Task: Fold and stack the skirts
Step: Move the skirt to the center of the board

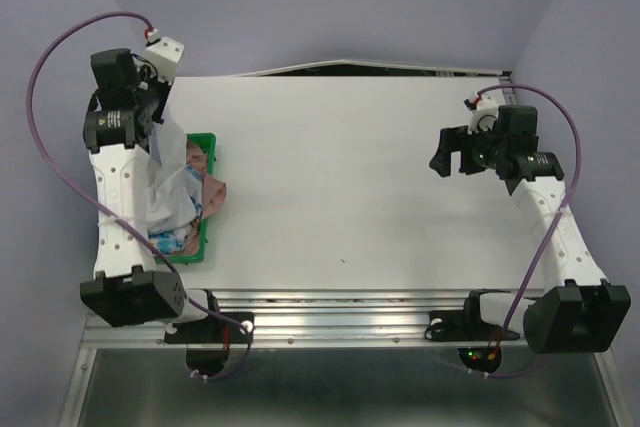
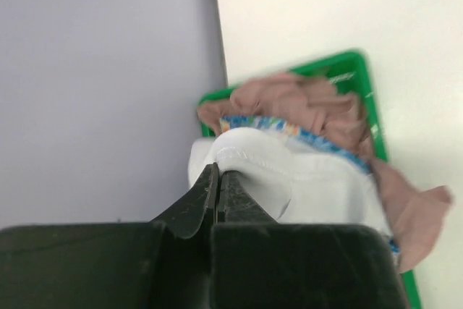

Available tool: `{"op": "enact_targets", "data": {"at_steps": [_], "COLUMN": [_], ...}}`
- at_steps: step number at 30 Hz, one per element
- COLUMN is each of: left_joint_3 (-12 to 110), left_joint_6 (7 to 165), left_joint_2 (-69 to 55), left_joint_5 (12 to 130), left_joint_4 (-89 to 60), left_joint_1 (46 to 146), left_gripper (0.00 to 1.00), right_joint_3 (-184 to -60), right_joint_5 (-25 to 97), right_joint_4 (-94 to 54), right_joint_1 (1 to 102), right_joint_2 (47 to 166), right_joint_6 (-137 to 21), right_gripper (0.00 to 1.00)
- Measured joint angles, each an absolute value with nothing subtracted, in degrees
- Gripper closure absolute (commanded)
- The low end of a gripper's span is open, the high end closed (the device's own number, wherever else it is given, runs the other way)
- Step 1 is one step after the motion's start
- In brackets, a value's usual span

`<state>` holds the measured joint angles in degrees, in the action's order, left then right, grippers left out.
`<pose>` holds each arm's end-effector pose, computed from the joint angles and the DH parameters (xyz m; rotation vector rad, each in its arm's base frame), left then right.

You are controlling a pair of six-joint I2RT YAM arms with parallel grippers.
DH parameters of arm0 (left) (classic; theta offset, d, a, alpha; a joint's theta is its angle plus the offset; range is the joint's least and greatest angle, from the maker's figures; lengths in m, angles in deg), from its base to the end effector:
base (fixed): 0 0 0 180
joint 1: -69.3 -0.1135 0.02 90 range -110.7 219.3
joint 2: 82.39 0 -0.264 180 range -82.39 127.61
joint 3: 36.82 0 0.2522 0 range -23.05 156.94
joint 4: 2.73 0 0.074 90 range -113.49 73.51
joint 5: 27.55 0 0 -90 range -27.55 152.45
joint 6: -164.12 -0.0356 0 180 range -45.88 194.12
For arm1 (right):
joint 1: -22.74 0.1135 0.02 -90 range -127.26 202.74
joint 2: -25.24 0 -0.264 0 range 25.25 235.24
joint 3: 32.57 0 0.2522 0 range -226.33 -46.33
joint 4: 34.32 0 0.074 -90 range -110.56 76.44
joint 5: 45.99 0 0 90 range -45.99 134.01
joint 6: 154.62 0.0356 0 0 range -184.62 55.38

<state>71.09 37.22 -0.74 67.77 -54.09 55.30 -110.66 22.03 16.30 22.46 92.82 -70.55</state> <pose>0.2986 0.0711 0.4399 0.4635 1.9854 0.4713 0.2492 0.0121 0.3346 -0.3108 2.2155 0.3759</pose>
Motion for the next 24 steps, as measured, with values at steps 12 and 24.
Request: {"op": "enact_targets", "data": {"at_steps": [12,24], "left_joint_3": [91.92,79.12], "left_joint_6": [47.4,48.21], "left_joint_2": [-5.42,-2.32], "left_joint_5": [62.73,74.4], "left_joint_4": [-50.57,-44.94], "left_joint_1": [79.84,97.37], "left_gripper": [1.0,1.0], "right_joint_3": [-117.22,-119.82], "right_joint_5": [21.49,20.15], "right_joint_4": [16.37,16.37], "right_joint_1": [22.46,21.0], "right_joint_2": [97.32,101.38], "right_joint_6": [-68.58,-66.29], "right_gripper": [0.0,0.0]}}
